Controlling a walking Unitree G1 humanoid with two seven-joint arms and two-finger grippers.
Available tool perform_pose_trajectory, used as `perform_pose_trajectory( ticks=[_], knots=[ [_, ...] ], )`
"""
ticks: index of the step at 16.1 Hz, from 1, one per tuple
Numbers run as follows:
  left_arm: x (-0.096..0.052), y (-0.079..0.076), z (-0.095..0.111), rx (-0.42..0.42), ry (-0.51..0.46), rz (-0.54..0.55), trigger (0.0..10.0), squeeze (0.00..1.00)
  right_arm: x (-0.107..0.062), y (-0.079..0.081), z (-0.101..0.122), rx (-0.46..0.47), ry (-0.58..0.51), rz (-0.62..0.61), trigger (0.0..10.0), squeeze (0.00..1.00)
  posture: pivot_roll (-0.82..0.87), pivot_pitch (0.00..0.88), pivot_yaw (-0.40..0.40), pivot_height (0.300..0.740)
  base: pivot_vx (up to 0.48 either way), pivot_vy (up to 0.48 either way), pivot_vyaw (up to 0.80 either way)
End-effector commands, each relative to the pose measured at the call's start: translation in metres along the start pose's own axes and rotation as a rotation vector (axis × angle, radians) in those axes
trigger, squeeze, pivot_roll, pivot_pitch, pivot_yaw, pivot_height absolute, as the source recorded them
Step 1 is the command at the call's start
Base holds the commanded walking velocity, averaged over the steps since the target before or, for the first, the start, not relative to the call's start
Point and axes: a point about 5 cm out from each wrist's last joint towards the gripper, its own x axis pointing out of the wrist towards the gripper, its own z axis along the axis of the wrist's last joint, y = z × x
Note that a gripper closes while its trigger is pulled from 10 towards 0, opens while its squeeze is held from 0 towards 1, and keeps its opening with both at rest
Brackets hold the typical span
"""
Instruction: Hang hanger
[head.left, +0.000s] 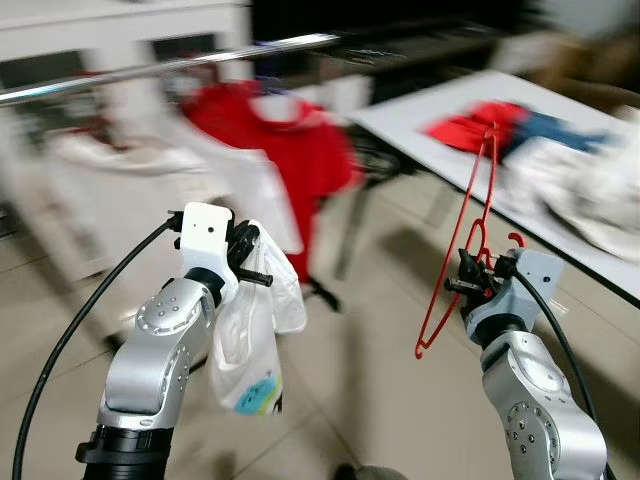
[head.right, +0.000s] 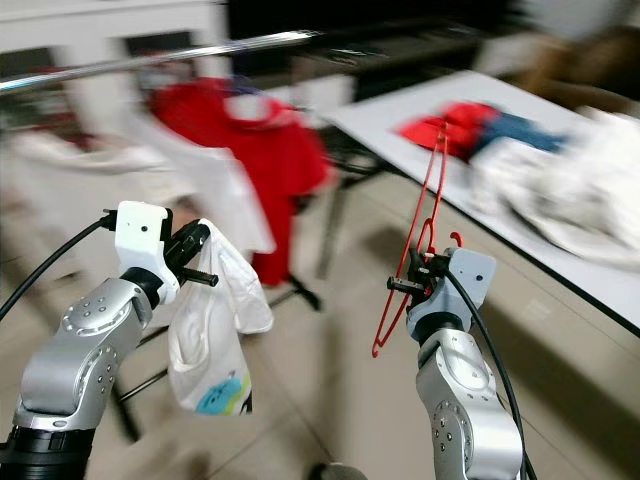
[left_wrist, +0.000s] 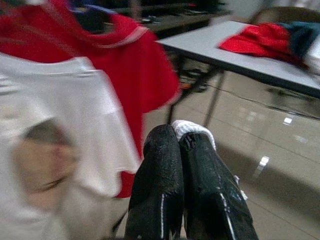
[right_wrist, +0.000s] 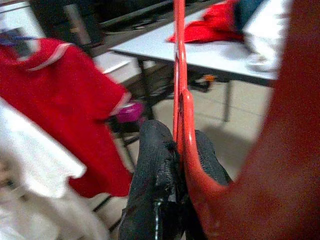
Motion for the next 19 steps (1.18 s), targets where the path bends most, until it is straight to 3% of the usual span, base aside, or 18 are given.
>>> perform_pose_trajectory(
  ticks=[1,5,11,14,16,19],
  knots=[
    [0.001,0.001,0.005,0.007,-0.029,0.002,10.0,0.0,0.001,0.001,0.007,-0.022,-0.022,0.008,10.0,0.0,0.01,0.0,-0.037,0.74,0.0,0.0,-0.79],
    [0.001,-0.005,0.004,0.031,-0.029,-0.036,10.0,0.0,0.001,-0.001,0.009,0.017,-0.008,0.001,10.0,0.0,0.0,0.001,-0.033,0.74,0.0,0.0,-0.77],
    [0.004,-0.005,0.006,0.041,-0.04,-0.035,10.0,0.0,-0.001,0.004,0.007,-0.022,-0.008,0.002,10.0,0.0,-0.01,0.0,-0.027,0.74,0.0,0.0,-0.76],
    [0.007,-0.005,0.007,0.045,-0.042,-0.032,10.0,0.0,0.0,0.007,0.005,-0.028,0.011,0.02,10.0,0.0,-0.01,0.001,-0.032,0.74,0.0,-0.287,-0.75],
    [0.007,-0.005,0.008,0.044,-0.045,-0.028,10.0,0.0,0.0,0.009,0.003,0.004,0.027,0.046,10.0,0.0,0.0,0.004,-0.034,0.74,0.0,-0.291,-0.28],
    [0.007,-0.007,0.007,0.045,-0.045,-0.03,10.0,0.0,-0.002,0.008,0.003,-0.035,0.016,0.036,10.0,0.0,-0.01,0.004,-0.026,0.74,0.0,-0.295,0.0]
  ],
)
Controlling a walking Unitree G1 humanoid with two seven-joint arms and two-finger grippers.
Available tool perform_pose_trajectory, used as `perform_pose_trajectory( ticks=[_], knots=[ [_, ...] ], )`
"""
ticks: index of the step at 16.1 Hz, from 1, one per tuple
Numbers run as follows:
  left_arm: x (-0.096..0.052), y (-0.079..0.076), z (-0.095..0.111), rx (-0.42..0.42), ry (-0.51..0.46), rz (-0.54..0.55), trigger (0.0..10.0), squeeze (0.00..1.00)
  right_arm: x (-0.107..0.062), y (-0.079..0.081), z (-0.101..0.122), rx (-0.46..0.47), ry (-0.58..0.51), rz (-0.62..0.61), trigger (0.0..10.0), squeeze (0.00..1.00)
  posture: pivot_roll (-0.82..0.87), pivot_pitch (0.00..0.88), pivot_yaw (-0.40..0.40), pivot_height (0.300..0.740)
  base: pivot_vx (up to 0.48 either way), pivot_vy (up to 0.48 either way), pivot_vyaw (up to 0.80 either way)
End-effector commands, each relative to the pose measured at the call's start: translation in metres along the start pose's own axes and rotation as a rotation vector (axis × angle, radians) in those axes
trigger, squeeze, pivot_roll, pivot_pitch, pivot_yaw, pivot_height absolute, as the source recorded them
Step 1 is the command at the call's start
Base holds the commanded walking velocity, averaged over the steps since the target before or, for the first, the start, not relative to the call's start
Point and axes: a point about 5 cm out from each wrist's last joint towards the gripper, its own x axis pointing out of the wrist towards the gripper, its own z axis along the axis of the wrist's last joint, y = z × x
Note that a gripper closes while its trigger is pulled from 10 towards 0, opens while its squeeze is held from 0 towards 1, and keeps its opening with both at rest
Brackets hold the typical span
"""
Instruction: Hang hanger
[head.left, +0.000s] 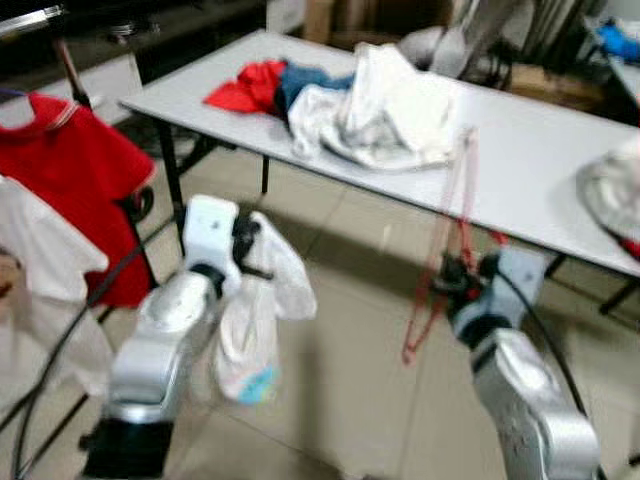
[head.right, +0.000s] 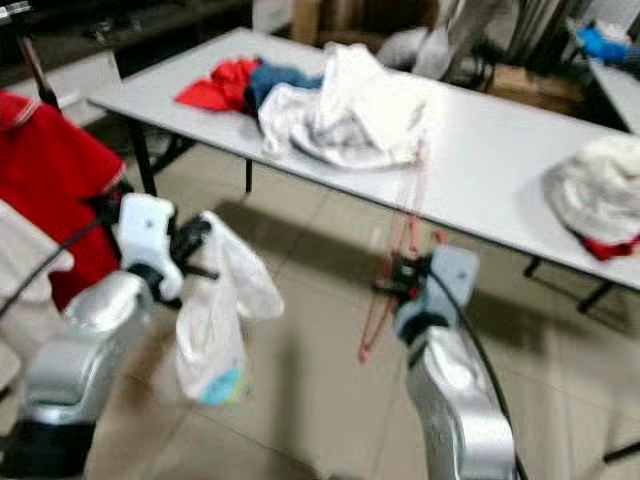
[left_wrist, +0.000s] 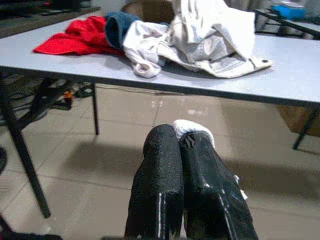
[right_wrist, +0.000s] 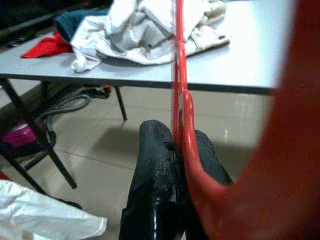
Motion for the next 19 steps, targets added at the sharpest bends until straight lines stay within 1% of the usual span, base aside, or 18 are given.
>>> perform_pose_trajectory(
  ticks=[1,6,7,8,9,11,12,14,17,19],
  knots=[
    [0.002,-0.007,0.004,0.001,-0.021,-0.022,10.0,0.0,-0.001,-0.008,0.005,-0.015,-0.019,-0.029,10.0,0.0,-0.01,0.004,-0.026,0.74,0.0,-0.292,0.0],
    [0.005,-0.01,0.004,0.01,-0.021,-0.044,10.0,0.0,-0.002,-0.011,0.008,-0.04,-0.038,-0.048,10.0,0.0,-0.03,0.006,-0.013,0.74,0.0,-0.289,0.0],
    [0.005,-0.01,0.003,-0.006,-0.015,-0.04,10.0,0.0,-0.002,-0.01,0.008,-0.043,-0.039,-0.041,10.0,0.0,-0.02,0.007,-0.017,0.74,0.0,0.0,0.0],
    [0.005,-0.011,0.001,-0.006,0.016,-0.041,10.0,0.0,-0.002,-0.009,0.008,-0.05,-0.037,-0.031,10.0,0.0,-0.02,0.007,-0.017,0.74,0.0,0.0,0.0],
    [0.004,-0.014,0.001,0.034,0.02,-0.06,10.0,0.0,0.0,-0.007,0.008,-0.052,-0.03,-0.01,10.0,0.0,-0.02,0.016,-0.023,0.74,0.0,0.0,0.0],
    [0.002,-0.017,0.001,0.036,0.013,-0.077,10.0,0.0,-0.001,-0.004,0.009,-0.049,-0.029,0.011,10.0,0.0,-0.02,0.028,-0.023,0.74,0.0,0.0,0.0],
    [0.002,-0.017,0.0,0.03,0.011,-0.076,10.0,0.0,-0.002,-0.004,0.009,-0.049,-0.029,0.011,10.0,0.0,-0.02,0.028,-0.023,0.74,0.0,0.0,0.0],
    [0.001,-0.016,0.001,-0.025,-0.004,-0.067,10.0,0.0,-0.004,-0.007,0.009,-0.055,-0.023,-0.002,10.0,0.0,-0.04,0.032,-0.016,0.74,0.0,0.0,0.0],
    [0.005,-0.017,0.003,-0.029,-0.013,-0.084,10.0,0.0,-0.006,-0.011,0.01,-0.071,-0.025,-0.017,10.0,0.0,-0.05,0.032,-0.013,0.74,0.0,0.0,-0.8],
    [0.005,-0.017,0.004,-0.03,-0.014,-0.095,10.0,0.0,-0.007,-0.011,0.011,-0.082,-0.027,-0.017,10.0,0.0,-0.05,0.029,-0.01,0.74,0.0,0.0,-0.8]
  ],
)
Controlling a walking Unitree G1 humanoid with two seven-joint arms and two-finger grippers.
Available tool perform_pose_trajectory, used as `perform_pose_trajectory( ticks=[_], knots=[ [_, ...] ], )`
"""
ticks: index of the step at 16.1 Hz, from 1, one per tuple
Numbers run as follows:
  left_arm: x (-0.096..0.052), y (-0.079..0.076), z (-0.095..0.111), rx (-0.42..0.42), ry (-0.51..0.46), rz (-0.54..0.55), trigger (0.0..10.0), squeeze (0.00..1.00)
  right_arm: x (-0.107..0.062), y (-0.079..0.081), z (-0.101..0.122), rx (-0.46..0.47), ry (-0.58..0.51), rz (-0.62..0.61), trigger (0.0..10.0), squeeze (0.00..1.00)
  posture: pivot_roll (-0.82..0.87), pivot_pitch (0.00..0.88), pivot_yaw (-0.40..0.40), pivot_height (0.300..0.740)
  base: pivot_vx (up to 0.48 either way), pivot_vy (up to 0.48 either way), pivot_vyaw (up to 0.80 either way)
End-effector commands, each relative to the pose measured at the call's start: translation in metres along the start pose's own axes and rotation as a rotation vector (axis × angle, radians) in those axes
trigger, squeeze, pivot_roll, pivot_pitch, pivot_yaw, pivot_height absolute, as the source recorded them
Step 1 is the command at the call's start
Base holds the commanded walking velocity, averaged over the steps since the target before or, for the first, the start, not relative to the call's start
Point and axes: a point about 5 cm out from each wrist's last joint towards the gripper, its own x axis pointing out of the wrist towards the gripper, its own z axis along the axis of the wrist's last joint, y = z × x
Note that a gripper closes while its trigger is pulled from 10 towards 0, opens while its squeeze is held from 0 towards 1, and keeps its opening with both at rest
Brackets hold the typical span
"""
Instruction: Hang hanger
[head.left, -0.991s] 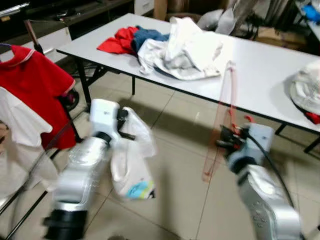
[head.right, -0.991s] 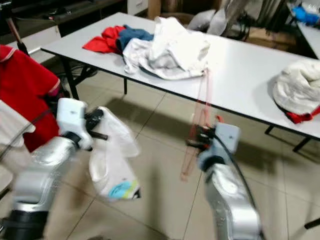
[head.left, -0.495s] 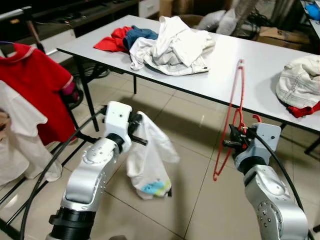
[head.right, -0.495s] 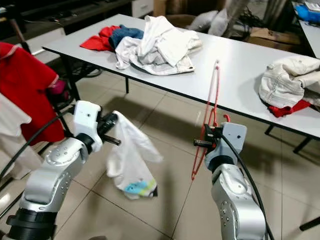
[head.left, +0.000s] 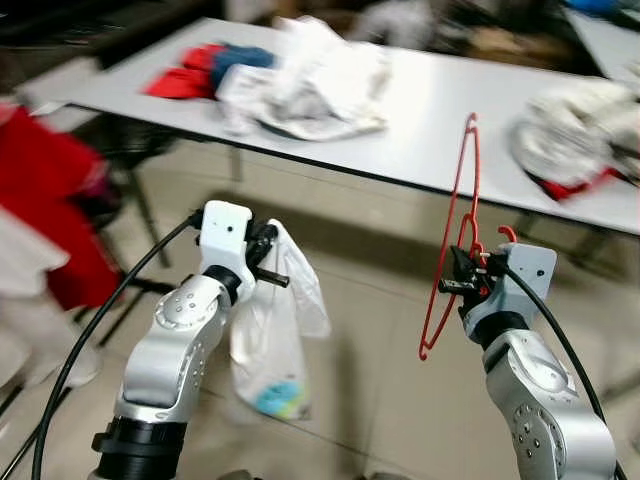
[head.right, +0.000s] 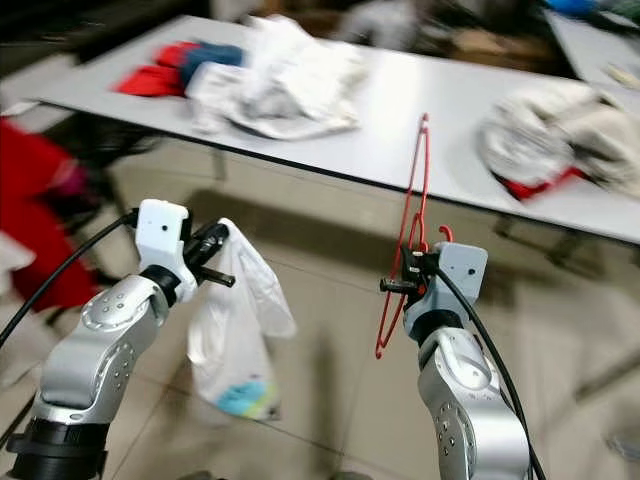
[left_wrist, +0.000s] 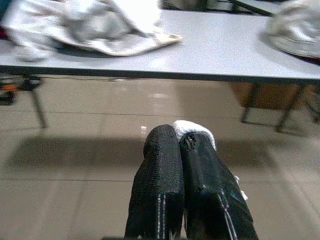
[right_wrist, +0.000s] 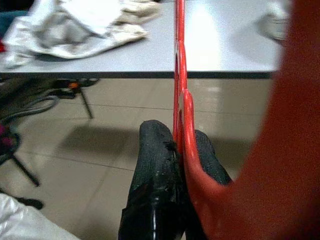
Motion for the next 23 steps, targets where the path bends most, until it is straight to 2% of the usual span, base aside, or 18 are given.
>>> perform_pose_trajectory(
  ticks=[1,4,11,16,19,20,23],
  knots=[
    [0.001,-0.001,0.006,0.011,-0.026,-0.021,10.0,0.0,-0.002,-0.001,0.002,-0.019,-0.004,-0.008,10.0,0.0,-0.05,0.024,-0.011,0.74,0.0,0.0,-0.8],
    [0.0,-0.002,0.006,0.012,-0.028,-0.028,10.0,0.0,-0.003,0.003,-0.002,-0.013,0.006,0.001,10.0,0.0,-0.03,0.018,-0.017,0.74,0.0,0.0,-0.8],
    [0.0,-0.001,0.008,0.018,-0.025,-0.043,10.0,0.0,-0.004,0.004,-0.004,-0.008,0.007,-0.002,10.0,0.0,-0.04,0.012,0.002,0.74,0.259,0.0,-0.8],
    [0.004,0.002,0.008,0.015,-0.028,-0.011,10.0,0.0,-0.003,0.001,0.0,-0.018,-0.01,0.001,10.0,0.0,-0.04,0.007,0.003,0.74,0.287,0.0,0.0],
    [0.003,0.004,0.009,0.016,-0.035,0.014,10.0,0.0,-0.001,0.005,0.004,-0.004,-0.014,0.057,10.0,0.0,-0.03,0.007,-0.008,0.74,0.295,0.0,0.0],
    [0.002,0.007,0.012,0.025,-0.04,0.025,10.0,0.0,0.002,0.01,0.005,-0.062,-0.001,0.092,10.0,0.0,-0.03,0.008,-0.013,0.74,0.292,0.0,0.8],
    [0.002,0.009,0.015,0.028,-0.049,0.035,10.0,0.0,0.003,0.015,0.003,-0.096,0.014,0.128,10.0,0.0,-0.03,0.01,-0.014,0.74,0.291,0.0,0.8]
  ],
)
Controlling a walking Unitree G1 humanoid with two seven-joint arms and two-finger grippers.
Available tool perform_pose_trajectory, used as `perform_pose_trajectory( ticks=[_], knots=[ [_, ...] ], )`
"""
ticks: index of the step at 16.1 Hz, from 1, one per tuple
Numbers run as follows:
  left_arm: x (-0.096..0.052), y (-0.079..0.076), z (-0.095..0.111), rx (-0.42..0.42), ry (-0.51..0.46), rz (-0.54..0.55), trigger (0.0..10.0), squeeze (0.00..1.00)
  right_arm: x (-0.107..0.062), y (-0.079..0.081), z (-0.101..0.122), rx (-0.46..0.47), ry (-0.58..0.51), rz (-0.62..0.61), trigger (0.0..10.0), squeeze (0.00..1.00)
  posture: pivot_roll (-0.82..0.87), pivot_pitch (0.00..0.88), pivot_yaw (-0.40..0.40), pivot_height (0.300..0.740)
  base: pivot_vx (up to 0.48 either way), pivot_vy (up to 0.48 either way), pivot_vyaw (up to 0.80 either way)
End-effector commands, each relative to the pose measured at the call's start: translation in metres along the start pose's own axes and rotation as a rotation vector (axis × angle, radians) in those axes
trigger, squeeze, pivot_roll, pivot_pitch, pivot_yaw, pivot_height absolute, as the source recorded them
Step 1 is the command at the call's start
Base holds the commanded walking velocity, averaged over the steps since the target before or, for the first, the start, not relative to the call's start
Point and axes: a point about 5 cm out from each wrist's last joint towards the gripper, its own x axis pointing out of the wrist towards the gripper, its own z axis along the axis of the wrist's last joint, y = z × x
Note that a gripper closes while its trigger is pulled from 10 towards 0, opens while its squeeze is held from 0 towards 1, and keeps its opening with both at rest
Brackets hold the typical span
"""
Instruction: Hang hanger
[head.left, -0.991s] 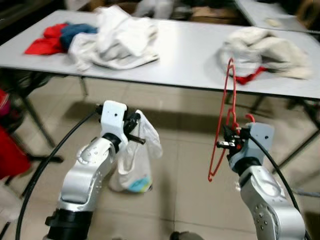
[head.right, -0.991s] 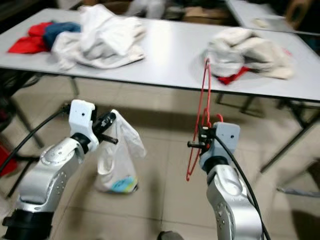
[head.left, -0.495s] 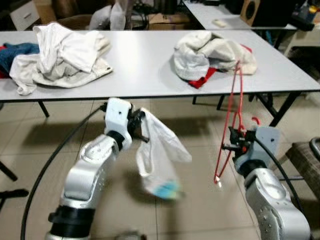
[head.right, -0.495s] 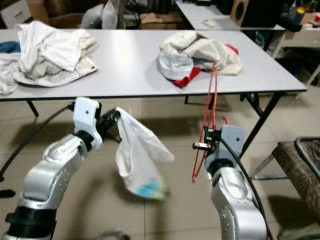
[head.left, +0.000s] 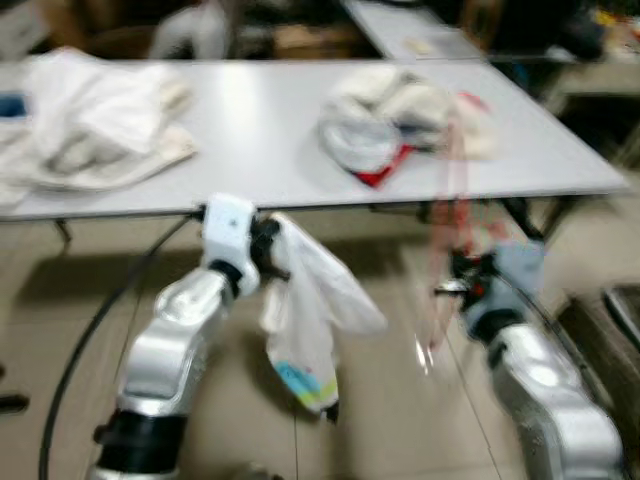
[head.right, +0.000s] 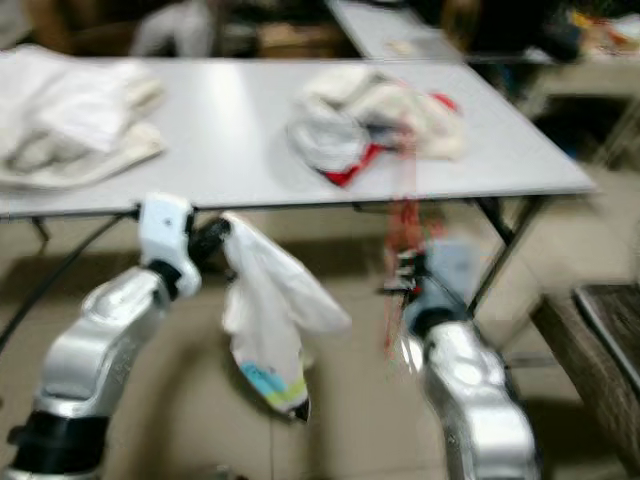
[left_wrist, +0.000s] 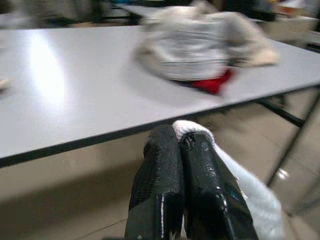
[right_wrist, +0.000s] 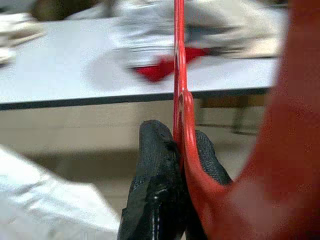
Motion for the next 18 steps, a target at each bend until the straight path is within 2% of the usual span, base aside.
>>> perform_pose_trajectory(
  ticks=[1,3,8,15,18],
  knots=[
    [0.0005,0.0007,0.0075,0.011,-0.032,0.007,10.0,0.0,0.0011,0.0009,0.0039,-0.004,-0.01,0.009,10.0,0.0,-0.03,0.011,-0.012,0.74,0.296,0.0,0.8],
    [0.0012,-0.0001,0.0068,0.011,-0.03,0.002,10.0,0.0,0.0011,-0.0001,0.0047,0.013,-0.02,0.005,10.0,0.0,-0.03,0.011,-0.008,0.74,0.292,0.0,0.8],
    [0.0037,-0.0035,0.0073,0.006,-0.029,-0.019,10.0,0.0,-0.0026,-0.0034,0.0036,0.059,-0.025,-0.012,10.0,0.0,-0.04,0.017,0.001,0.74,0.294,0.0,0.0],
    [0.005,-0.0076,0.0072,0.007,-0.029,-0.041,10.0,0.0,-0.0035,-0.0041,0.0021,0.073,-0.017,-0.02,10.0,0.0,-0.04,0.018,0.003,0.74,0.292,0.0,0.0],
    [0.0051,-0.0079,0.0076,0.008,-0.029,-0.045,10.0,0.0,-0.0043,-0.0046,0.0013,0.074,-0.011,-0.023,10.0,0.0,-0.04,0.02,0.006,0.74,0.292,0.0,-0.74]
  ],
)
